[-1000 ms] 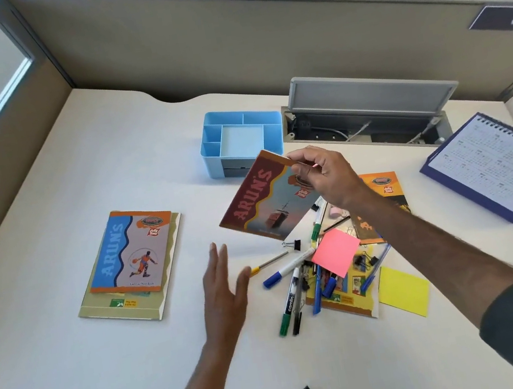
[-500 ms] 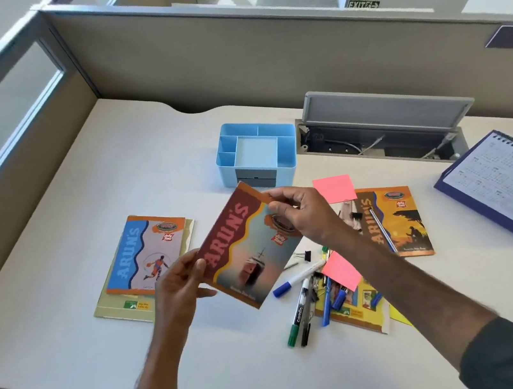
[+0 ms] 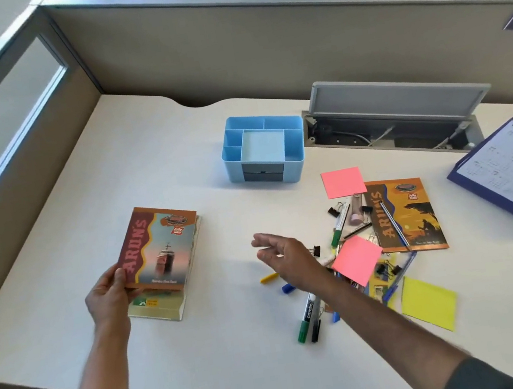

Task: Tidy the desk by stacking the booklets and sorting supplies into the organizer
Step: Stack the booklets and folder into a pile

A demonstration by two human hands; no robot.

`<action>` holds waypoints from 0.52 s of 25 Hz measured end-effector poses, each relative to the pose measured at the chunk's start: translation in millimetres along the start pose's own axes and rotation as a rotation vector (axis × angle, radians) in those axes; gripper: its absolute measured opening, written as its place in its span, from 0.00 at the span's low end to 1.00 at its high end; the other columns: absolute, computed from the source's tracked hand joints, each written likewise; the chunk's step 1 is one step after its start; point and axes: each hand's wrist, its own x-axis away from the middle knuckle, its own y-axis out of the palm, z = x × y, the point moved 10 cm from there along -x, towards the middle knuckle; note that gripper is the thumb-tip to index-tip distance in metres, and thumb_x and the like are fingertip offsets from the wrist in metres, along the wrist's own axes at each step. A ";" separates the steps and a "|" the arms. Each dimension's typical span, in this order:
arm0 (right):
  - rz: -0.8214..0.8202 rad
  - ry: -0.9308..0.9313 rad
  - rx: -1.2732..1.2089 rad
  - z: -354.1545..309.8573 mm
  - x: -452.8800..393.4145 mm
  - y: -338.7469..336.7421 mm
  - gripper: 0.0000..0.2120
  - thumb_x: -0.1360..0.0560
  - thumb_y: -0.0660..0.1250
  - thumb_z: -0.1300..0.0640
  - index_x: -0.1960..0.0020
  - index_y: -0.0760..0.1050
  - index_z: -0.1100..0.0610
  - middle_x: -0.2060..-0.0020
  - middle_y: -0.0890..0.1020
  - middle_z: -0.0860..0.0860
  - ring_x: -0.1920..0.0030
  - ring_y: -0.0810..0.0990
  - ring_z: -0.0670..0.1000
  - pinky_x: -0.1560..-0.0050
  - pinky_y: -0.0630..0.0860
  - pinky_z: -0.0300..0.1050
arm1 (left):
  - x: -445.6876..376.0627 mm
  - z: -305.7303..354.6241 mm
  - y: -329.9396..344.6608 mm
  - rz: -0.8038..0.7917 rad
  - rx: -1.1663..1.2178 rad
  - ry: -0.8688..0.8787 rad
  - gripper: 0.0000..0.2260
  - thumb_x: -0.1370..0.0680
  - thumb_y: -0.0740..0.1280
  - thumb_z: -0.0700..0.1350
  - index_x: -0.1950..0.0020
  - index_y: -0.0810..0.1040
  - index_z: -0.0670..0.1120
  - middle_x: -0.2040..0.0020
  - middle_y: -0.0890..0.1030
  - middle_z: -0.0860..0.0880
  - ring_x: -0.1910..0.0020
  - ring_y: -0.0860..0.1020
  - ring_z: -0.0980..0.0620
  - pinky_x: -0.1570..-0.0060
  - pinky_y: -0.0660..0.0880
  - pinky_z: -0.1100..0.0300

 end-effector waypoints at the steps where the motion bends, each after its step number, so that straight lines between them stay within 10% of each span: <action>1: -0.005 0.018 -0.012 5.0 2.2 6.0 0.20 0.20 0.66 0.59 0.29 0.72 0.55 0.39 0.80 0.45 0.42 0.79 0.44 0.54 0.76 0.30 | -4.7 -4.3 1.9 0.007 -0.011 -0.016 0.14 0.17 0.66 0.40 0.33 0.77 0.37 0.52 0.81 0.42 0.66 0.81 0.53 0.70 0.81 0.64; 8: 0.033 0.078 -0.015 34.1 15.6 -8.9 0.21 0.20 0.67 0.57 0.28 0.71 0.54 0.38 0.79 0.42 0.42 0.78 0.39 0.55 0.76 0.31 | -4.8 10.1 2.0 0.162 -0.480 0.110 0.11 0.19 0.65 0.45 0.41 0.82 0.44 0.45 0.83 0.41 0.48 0.82 0.39 0.45 0.79 0.48; 13: 0.111 0.099 -0.018 49.9 24.3 -46.8 0.20 0.21 0.67 0.56 0.29 0.71 0.52 0.39 0.80 0.41 0.42 0.78 0.35 0.48 0.73 0.27 | 2.8 28.3 11.9 0.210 -0.807 0.245 0.14 0.18 0.63 0.47 0.38 0.79 0.40 0.40 0.76 0.36 0.42 0.76 0.33 0.45 0.74 0.42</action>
